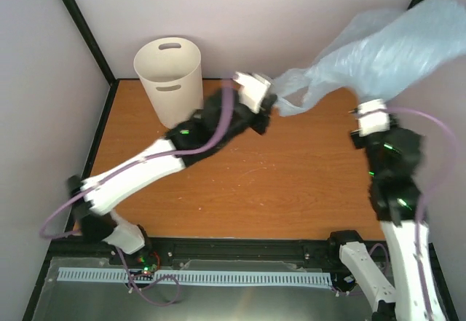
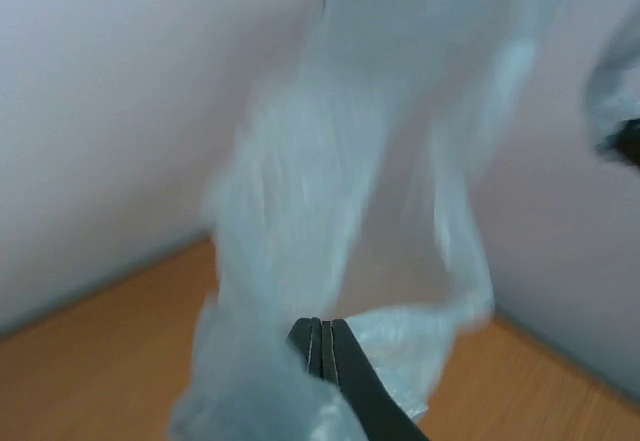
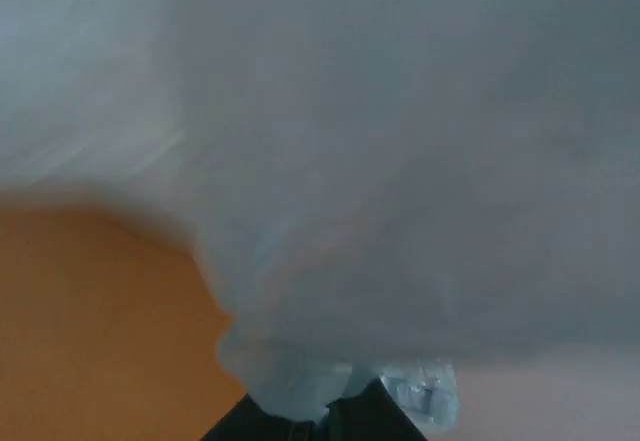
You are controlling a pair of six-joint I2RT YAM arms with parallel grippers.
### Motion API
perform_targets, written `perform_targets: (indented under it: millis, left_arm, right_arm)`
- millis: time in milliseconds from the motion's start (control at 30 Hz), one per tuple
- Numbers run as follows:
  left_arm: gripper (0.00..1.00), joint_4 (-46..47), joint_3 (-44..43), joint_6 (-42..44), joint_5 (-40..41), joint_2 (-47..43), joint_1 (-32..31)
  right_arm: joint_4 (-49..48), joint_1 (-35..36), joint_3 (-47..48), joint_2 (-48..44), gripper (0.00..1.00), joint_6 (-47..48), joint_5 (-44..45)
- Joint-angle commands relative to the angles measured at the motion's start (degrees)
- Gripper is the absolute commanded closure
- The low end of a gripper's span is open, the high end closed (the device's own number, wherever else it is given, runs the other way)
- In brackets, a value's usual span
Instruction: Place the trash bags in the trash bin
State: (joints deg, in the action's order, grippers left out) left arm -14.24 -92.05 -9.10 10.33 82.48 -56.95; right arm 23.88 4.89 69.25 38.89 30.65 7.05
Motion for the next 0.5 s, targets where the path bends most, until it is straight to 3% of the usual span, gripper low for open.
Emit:
perform_targets:
  millis: [0,167,467]
  left_arm:
    - [0.99,-4.4,6.4,-2.8,-2.7,12.8,0.0]
    - [0.99,-5.0,9.6,-3.7,-1.1,15.8,0.0]
    - [0.99,-2.3,16.9,-5.4,-3.0,16.5,0.3]
  right_arm:
    - [4.3,-0.1,-21.5,2.1,0.97,6.1,8.9]
    - [8.1,-0.5,-28.3,0.6,0.97,3.1,9.2]
    - [9.8,-1.7,-32.4,1.6,0.97,0.1,7.9]
